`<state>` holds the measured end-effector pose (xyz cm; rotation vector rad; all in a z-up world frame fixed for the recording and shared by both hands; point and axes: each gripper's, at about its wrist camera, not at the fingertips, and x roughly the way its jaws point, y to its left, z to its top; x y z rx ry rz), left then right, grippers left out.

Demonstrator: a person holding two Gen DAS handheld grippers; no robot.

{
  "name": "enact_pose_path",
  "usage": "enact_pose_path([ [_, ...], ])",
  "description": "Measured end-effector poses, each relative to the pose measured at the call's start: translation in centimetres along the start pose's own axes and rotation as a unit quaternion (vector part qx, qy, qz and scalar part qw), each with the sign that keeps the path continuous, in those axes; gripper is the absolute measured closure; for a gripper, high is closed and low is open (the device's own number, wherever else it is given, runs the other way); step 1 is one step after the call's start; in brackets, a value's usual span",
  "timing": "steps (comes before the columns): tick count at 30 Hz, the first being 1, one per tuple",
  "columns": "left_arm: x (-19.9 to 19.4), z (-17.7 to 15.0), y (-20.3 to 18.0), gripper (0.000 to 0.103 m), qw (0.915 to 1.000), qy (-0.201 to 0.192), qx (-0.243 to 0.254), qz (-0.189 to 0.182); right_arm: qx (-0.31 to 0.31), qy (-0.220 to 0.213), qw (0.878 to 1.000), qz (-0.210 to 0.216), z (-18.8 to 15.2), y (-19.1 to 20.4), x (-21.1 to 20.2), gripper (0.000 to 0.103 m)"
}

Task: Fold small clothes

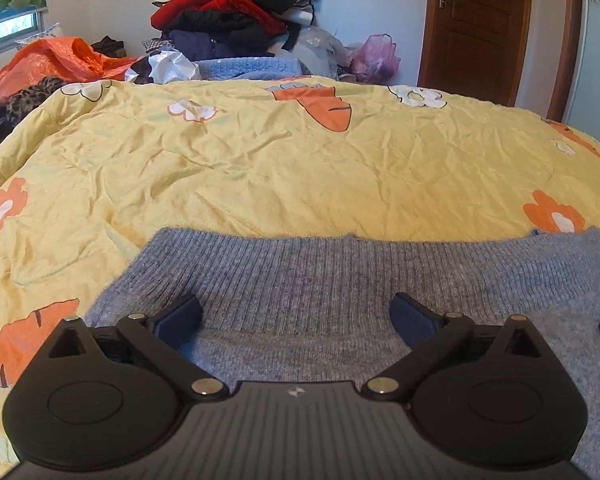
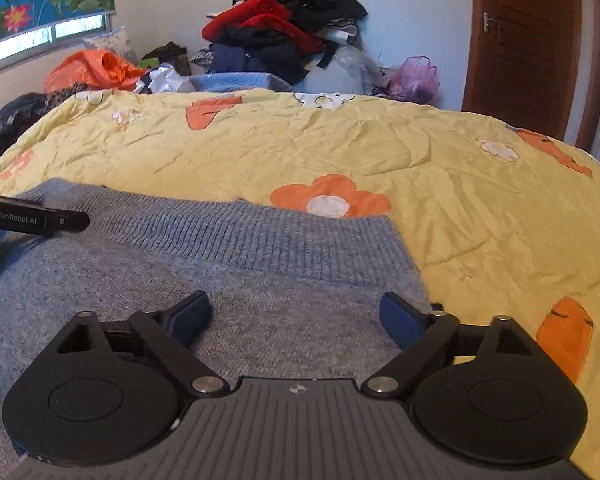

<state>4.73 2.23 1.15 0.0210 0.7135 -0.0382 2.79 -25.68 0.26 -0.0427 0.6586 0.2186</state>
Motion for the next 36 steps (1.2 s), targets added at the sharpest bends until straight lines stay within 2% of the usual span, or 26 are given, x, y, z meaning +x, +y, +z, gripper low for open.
enact_pose_path([
  [3,-3.3,-0.9,1.1,0.001,0.9992,-0.022,-0.023,0.023,0.008,0.005,1.0,-0.016,0.6,0.7,-0.4,0.011],
  [4,-5.1,-1.5,1.8,0.001,0.9986,-0.036,-0.036,0.017,0.016,-0.002,1.0,-0.025,0.8,1.1,-1.4,0.01],
  [5,-7.2,-2.3,2.9,0.001,0.997,-0.052,-0.057,0.005,0.024,-0.018,0.999,-0.016,0.8,1.7,-2.7,0.009],
  [7,-11.0,-4.6,5.3,0.0,0.9897,-0.077,-0.12,-0.012,0.031,-0.051,0.997,0.039,0.3,2.8,-5.4,0.002],
  [9,-14.2,-7.4,7.7,0.0,0.9773,-0.089,-0.191,-0.023,0.021,-0.065,0.994,0.08,-0.4,4.4,-7.0,0.001],
  [12,-17.5,-12.0,10.8,0.0,0.9495,-0.07,-0.304,-0.034,-0.017,-0.054,0.992,0.115,-1.4,7.4,-7.3,0.001],
  [14,-18.9,-14.7,12.0,0.0,0.9313,-0.055,-0.358,-0.039,-0.048,-0.042,0.992,0.113,-2.3,9.0,-6.4,0.0],
  [16,-19.9,-16.2,12.6,0.0,0.9218,-0.051,-0.381,-0.052,-0.062,-0.019,0.993,0.096,-3.3,9.9,-5.1,0.0],
  [18,-20.4,-17.1,12.6,0.0,0.9146,-0.045,-0.395,-0.071,-0.067,-0.016,0.993,0.091,-3.9,10.1,-4.6,0.0],
  [22,-20.3,-17.8,11.8,0.0,0.8962,-0.05,-0.426,-0.112,-0.05,-0.016,0.993,0.102,-3.9,9.5,-4.6,0.0],
  [23,-20.1,-17.7,11.5,0.0,0.8934,-0.049,-0.43,-0.119,-0.049,-0.017,0.993,0.102,-3.9,9.5,-4.7,0.0],
  [25,-19.5,-17.2,10.9,0.0,0.8933,-0.049,-0.43,-0.119,-0.052,-0.016,0.993,0.1,-4.0,9.6,-4.9,0.0],
  [27,-19.0,-16.8,10.3,0.001,0.8976,-0.056,-0.422,-0.113,-0.055,-0.016,0.994,0.097,-4.1,9.8,-4.8,0.0],
  [29,-18.6,-16.4,9.8,0.001,0.9057,-0.067,-0.409,-0.09,-0.055,-0.015,0.994,0.097,-4.1,9.7,-4.8,0.0],
  [30,-18.6,-16.2,9.5,0.006,0.9078,-0.071,-0.406,-0.079,-0.054,-0.016,0.994,0.098,-4.1,9.7,-4.8,0.0],
  [32,-18.3,-16.1,9.2,0.024,0.9114,-0.074,-0.401,-0.057,-0.052,-0.016,0.994,0.1,-4.1,9.6,-4.8,0.0],
  [34,-17.7,-15.9,9.1,0.069,0.9121,-0.061,-0.403,-0.047,-0.051,-0.016,0.994,0.1,-4.1,9.6,-4.8,0.0],
  [35,-17.2,-16.1,9.3,0.079,0.9088,-0.05,-0.411,-0.052,-0.051,-0.016,0.994,0.1,-4.1,9.6,-4.8,0.0],
  [36,-16.9,-16.2,9.5,0.085,0.9056,-0.041,-0.418,-0.057,-0.051,-0.016,0.994,0.1,-4.1,9.6,-4.8,0.0],
])
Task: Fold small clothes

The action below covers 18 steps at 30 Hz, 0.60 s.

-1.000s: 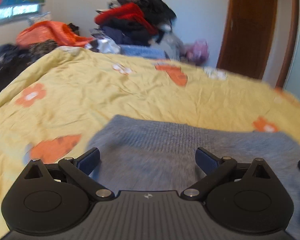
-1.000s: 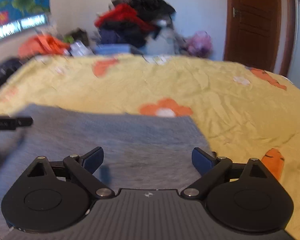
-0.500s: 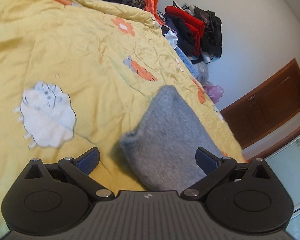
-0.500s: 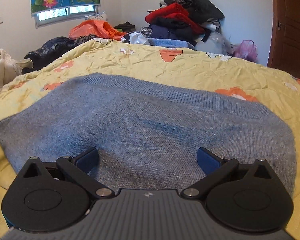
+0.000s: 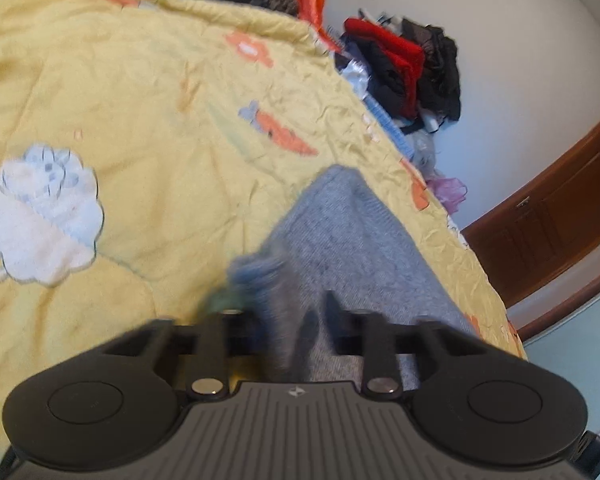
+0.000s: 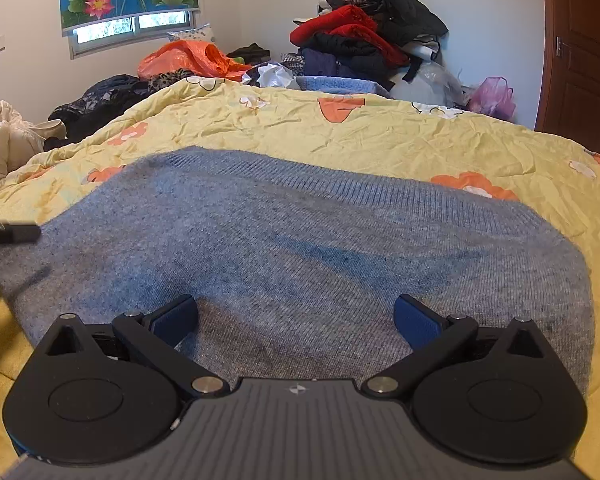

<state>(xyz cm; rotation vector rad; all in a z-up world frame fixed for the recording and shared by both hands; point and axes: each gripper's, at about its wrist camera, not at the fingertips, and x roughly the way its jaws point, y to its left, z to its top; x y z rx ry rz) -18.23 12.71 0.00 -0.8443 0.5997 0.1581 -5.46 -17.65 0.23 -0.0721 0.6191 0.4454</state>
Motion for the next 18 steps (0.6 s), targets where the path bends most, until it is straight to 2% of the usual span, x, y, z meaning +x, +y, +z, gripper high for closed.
enact_pose_path([
  [4,0.1,0.1,0.2,0.085,0.9999,0.006,-0.001,-0.009,0.001,0.0,1.0,0.001,0.0,0.0,0.0,0.0],
  [11,1.3,1.2,1.8,0.085,0.9952,0.021,-0.081,-0.05,0.002,0.0,1.0,0.001,0.0,0.0,0.0,0.0],
  [12,1.4,1.2,1.9,0.088,0.995,0.017,-0.086,-0.048,0.001,0.0,1.0,0.0,0.0,0.0,0.0,0.0],
  [13,1.4,1.2,1.7,0.094,0.9959,0.011,-0.081,-0.037,0.0,0.0,1.0,0.0,0.0,0.0,0.0,0.0],
  [15,1.2,1.2,0.8,0.095,0.9989,0.002,-0.045,-0.014,-0.001,0.001,1.0,-0.001,0.0,0.0,0.0,0.0],
  [17,0.7,1.0,-1.2,0.096,0.9994,-0.011,0.034,0.003,0.001,-0.002,1.0,0.0,0.0,0.0,-0.1,0.0],
  [18,0.2,0.6,-2.5,0.097,0.9959,-0.024,0.087,0.005,0.01,-0.003,1.0,-0.001,0.4,-0.1,-0.3,0.0],
])
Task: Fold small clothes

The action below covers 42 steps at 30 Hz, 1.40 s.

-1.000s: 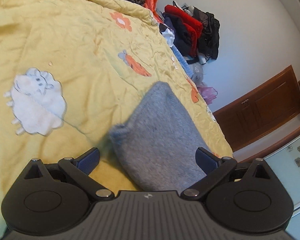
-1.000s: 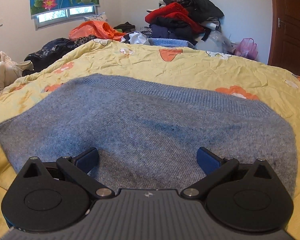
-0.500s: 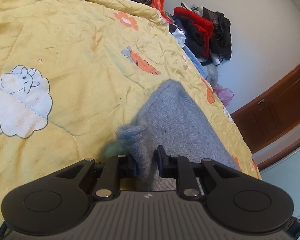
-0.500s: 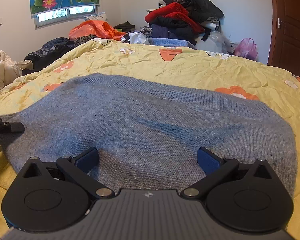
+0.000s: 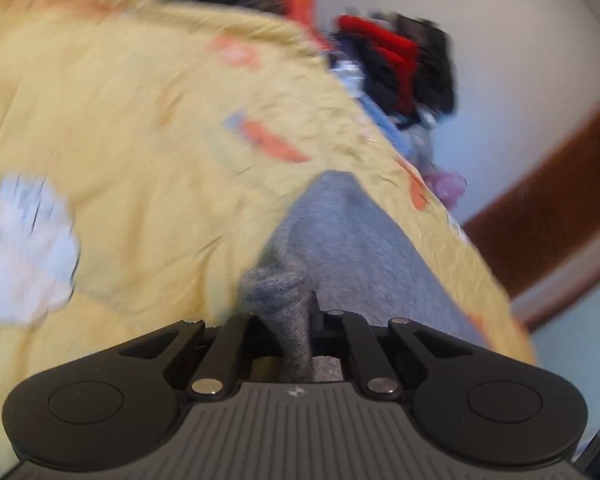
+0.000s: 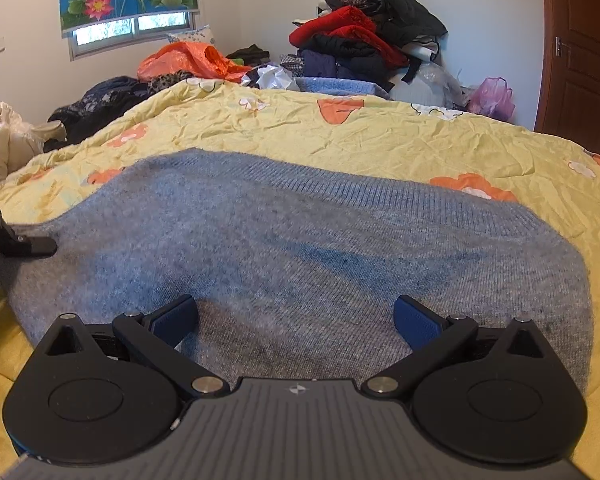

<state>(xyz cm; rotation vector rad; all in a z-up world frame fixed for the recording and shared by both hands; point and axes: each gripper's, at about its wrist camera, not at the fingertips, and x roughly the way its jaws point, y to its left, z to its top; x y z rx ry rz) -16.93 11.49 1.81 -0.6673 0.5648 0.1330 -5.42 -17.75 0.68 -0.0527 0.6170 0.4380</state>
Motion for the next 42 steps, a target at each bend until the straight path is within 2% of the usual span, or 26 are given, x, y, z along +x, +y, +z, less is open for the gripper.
enact_pose_path([
  [1,-0.6,-0.3,-1.4,0.097,0.9985,-0.015,0.053,-0.004,0.019,0.003,1.0,0.005,0.9,-0.1,-0.2,0.0],
  [2,-1.2,-0.9,-2.9,0.097,0.9933,-0.03,0.112,-0.01,0.045,0.004,0.999,0.021,2.2,-0.3,-0.3,0.0],
  [4,-1.8,-2.4,-5.6,0.097,0.9763,-0.052,0.209,-0.016,0.087,0.009,0.993,0.077,5.6,-0.2,-0.1,0.0],
  [5,-1.8,-3.2,-6.6,0.097,0.9674,-0.056,0.246,-0.016,0.099,0.028,0.989,0.108,7.4,0.1,0.7,0.0],
  [8,-1.3,-5.0,-8.2,0.097,0.9507,-0.054,0.305,-0.012,0.125,0.124,0.964,0.201,11.8,2.4,5.1,0.001],
  [10,-1.3,-5.8,-8.9,0.097,0.9393,-0.062,0.337,-0.006,0.137,0.167,0.946,0.243,13.3,4.0,8.1,0.003],
  [12,-1.1,-6.6,-9.2,0.097,0.9277,-0.063,0.368,0.003,0.127,0.2,0.937,0.256,14.2,6.1,10.5,0.006],
  [14,-0.8,-6.9,-9.3,0.097,0.9207,-0.062,0.385,0.007,0.096,0.222,0.941,0.238,15.1,8.3,12.4,0.008],
  [16,-0.8,-7.4,-9.5,0.097,0.9112,-0.065,0.407,0.009,0.042,0.243,0.946,0.21,15.8,10.6,13.7,0.014],
  [17,-0.7,-7.7,-9.5,0.097,0.9066,-0.068,0.416,0.009,0.008,0.255,0.947,0.193,15.7,11.8,14.5,0.02],
  [20,-0.5,-8.2,-9.6,0.097,0.9011,-0.064,0.429,0.005,-0.087,0.289,0.944,0.136,14.6,14.5,16.3,0.036],
  [22,-0.4,-8.3,-9.5,0.097,0.9001,-0.061,0.431,0.007,-0.121,0.276,0.945,0.124,14.1,15.0,16.4,0.044],
  [24,-0.4,-8.1,-9.4,0.097,0.9015,-0.062,0.428,0.006,-0.117,0.268,0.948,0.123,14.3,14.6,16.1,0.068],
  [25,-0.5,-7.9,-9.4,0.097,0.902,-0.062,0.427,0.006,-0.11,0.265,0.95,0.127,14.5,13.7,15.8,0.074],
  [26,-0.4,-7.7,-9.6,0.097,0.9031,-0.063,0.425,0.004,-0.1,0.263,0.951,0.131,14.8,12.8,15.7,0.085],
  [30,-0.7,-7.5,-10.9,0.097,0.9035,-0.067,0.423,-0.014,-0.054,0.247,0.954,0.163,15.3,8.8,14.6,0.089],
  [42,-0.1,-10.5,-16.9,0.096,0.8752,-0.056,0.475,-0.071,0.019,0.181,0.962,0.206,14.8,-0.5,9.2,0.089],
])
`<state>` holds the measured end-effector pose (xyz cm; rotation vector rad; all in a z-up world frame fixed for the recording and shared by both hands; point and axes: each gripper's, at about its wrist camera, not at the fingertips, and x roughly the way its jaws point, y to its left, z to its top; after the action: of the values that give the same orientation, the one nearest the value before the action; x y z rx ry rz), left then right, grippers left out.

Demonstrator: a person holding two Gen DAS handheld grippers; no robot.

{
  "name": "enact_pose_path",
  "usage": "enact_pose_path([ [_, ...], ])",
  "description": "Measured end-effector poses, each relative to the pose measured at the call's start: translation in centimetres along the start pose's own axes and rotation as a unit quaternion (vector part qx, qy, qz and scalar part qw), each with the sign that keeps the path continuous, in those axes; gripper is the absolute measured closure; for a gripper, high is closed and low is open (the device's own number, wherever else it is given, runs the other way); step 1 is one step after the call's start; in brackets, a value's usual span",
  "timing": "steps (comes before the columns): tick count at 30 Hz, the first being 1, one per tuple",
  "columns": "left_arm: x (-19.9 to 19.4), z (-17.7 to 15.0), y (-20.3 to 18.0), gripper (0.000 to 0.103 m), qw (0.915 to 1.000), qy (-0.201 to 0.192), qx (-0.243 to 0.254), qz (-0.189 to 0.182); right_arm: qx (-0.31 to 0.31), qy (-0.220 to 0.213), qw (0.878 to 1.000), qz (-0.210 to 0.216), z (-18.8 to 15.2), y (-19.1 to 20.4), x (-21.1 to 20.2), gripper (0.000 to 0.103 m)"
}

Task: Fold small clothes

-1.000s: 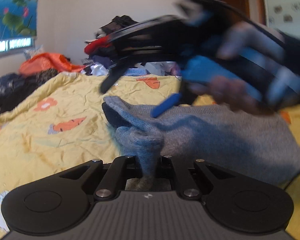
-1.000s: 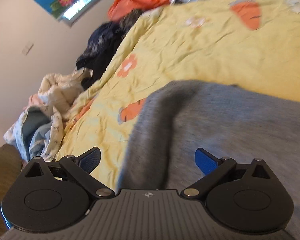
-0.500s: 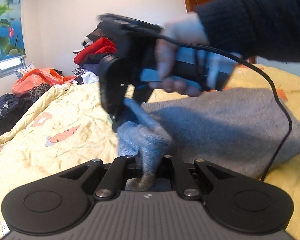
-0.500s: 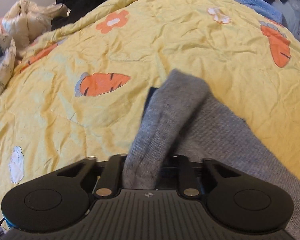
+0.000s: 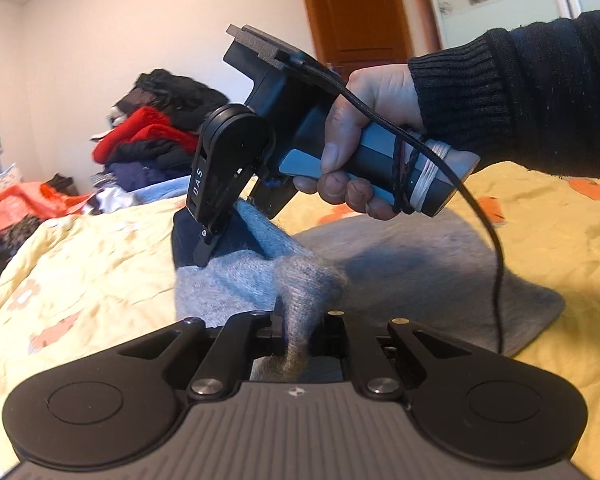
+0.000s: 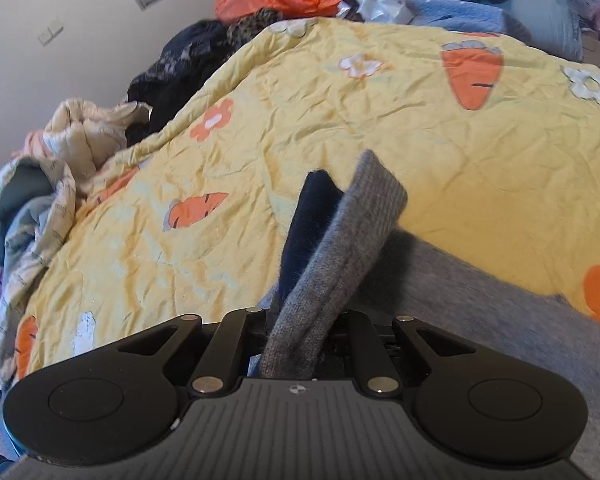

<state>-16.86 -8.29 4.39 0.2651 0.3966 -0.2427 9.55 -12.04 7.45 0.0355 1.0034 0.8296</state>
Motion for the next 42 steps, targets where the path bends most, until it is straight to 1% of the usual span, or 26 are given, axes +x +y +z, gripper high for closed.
enact_pose_path([
  [6,1.0,1.0,-4.1,0.096,0.9992,0.002,0.027,-0.029,0.031,-0.025,0.999,0.0,-2.6,-4.6,-3.1,0.089],
  [10,1.6,1.5,-6.8,0.096,0.9974,0.004,0.049,-0.051,0.049,-0.043,0.998,0.008,-4.6,-7.3,-5.1,0.089],
  [19,3.6,1.9,-12.4,0.096,0.9891,0.014,0.097,-0.11,0.093,-0.069,0.993,0.0,-9.3,-13.3,-9.0,0.089],
  [21,4.6,1.8,-13.4,0.096,0.9871,0.023,0.105,-0.118,0.105,-0.075,0.992,0.0,-10.5,-14.4,-9.6,0.09],
  [24,6.6,1.3,-13.5,0.097,0.9836,0.055,0.117,-0.126,0.125,-0.091,0.988,0.006,-12.1,-15.8,-10.3,0.091],
  [25,7.1,1.1,-13.2,0.097,0.984,0.056,0.115,-0.124,0.129,-0.098,0.987,0.01,-12.6,-16.1,-10.3,0.091],
  [26,7.2,1.2,-12.7,0.097,0.984,0.055,0.111,-0.129,0.134,-0.104,0.985,0.016,-13.0,-16.4,-10.4,0.088],
  [27,7.1,1.5,-12.2,0.094,0.9836,0.057,0.105,-0.135,0.141,-0.112,0.983,0.029,-13.3,-16.7,-10.5,0.082],
  [28,6.7,2.2,-11.4,0.094,0.9831,0.055,0.091,-0.149,0.15,-0.117,0.981,0.04,-13.5,-17.0,-10.8,0.08],
  [29,5.8,2.9,-10.3,0.094,0.9828,0.043,0.07,-0.165,0.159,-0.124,0.979,0.043,-13.6,-17.2,-11.4,0.073],
  [30,4.8,3.6,-8.7,0.092,0.982,0.025,0.045,-0.182,0.171,-0.142,0.974,0.038,-13.6,-17.4,-12.3,0.062],
  [31,3.9,4.3,-7.3,0.087,0.9807,0.008,0.022,-0.194,0.182,-0.176,0.967,0.026,-13.8,-17.6,-13.5,0.057],
  [32,3.3,4.7,-6.2,0.083,0.9797,-0.004,0.005,-0.201,0.185,-0.209,0.96,0.005,-13.8,-17.8,-14.7,0.052],
  [33,2.9,5.1,-5.1,0.069,0.9799,-0.012,-0.007,-0.199,0.181,-0.232,0.955,-0.019,-13.7,-17.7,-15.6,0.053],
  [34,2.7,5.3,-4.2,0.047,0.9814,-0.018,-0.013,-0.191,0.175,-0.242,0.954,-0.036,-13.4,-17.6,-16.0,0.053],
  [35,2.2,5.5,-4.4,0.034,0.9833,-0.022,-0.015,-0.18,0.171,-0.24,0.955,-0.044,-12.9,-17.7,-16.0,0.053],
  [36,2.0,5.4,-4.1,0.017,0.9841,-0.028,-0.014,-0.175,0.167,-0.235,0.957,-0.045,-12.4,-17.6,-15.8,0.053],
  [38,1.2,4.9,-4.3,0.016,0.9876,-0.034,0.001,-0.154,0.149,-0.215,0.965,-0.035,-11.4,-17.1,-14.7,0.053],
  [39,1.4,4.9,-4.4,0.016,0.9899,-0.027,0.009,-0.139,0.143,-0.202,0.968,-0.034,-11.0,-16.7,-13.9,0.053],
  [40,1.9,4.6,-4.3,0.016,0.9912,-0.016,0.013,-0.131,0.138,-0.189,0.971,-0.037,-10.5,-16.6,-13.0,0.053],
  [42,3.3,3.9,-4.4,0.016,0.9911,0.026,0.012,-0.13,0.134,-0.165,0.976,-0.046,-10.3,-16.5,-11.3,0.054],
])
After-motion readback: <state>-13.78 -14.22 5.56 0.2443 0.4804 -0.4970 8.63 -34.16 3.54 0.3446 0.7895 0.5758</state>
